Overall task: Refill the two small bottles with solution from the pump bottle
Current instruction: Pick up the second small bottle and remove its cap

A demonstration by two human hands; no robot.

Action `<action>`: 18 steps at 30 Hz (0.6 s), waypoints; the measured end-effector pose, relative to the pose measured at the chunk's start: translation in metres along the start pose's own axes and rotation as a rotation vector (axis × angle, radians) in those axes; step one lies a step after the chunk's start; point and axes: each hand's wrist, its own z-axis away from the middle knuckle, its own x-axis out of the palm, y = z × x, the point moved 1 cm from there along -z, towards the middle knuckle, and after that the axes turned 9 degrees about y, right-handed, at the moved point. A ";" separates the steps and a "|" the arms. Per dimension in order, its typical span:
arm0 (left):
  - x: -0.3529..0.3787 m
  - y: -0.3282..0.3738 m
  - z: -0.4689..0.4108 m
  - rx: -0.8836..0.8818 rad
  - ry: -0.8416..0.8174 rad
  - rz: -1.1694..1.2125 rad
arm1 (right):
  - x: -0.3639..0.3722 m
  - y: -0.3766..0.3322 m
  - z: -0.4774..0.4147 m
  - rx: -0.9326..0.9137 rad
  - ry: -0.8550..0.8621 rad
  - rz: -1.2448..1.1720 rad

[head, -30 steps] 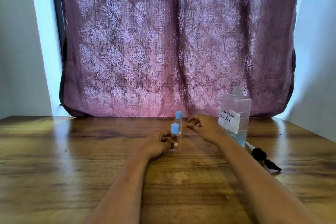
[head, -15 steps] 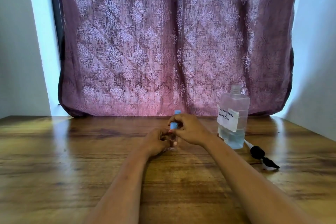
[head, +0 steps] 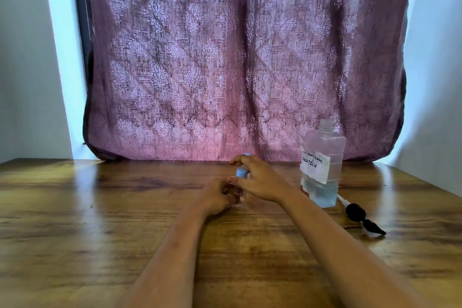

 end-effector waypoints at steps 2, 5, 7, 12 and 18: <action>-0.001 0.002 0.001 0.012 0.012 -0.024 | 0.007 -0.002 0.001 -0.008 0.058 0.189; -0.002 0.004 0.003 0.015 0.009 -0.020 | 0.013 -0.004 0.002 -0.037 0.120 0.284; -0.001 0.004 0.004 -0.007 0.001 -0.002 | 0.011 -0.005 0.002 -0.083 0.092 0.257; 0.002 0.007 0.005 -0.015 -0.010 0.050 | 0.003 -0.007 -0.001 -0.116 0.090 0.003; 0.002 0.013 0.009 -0.008 -0.024 0.050 | -0.015 -0.013 -0.009 -0.056 0.250 -0.298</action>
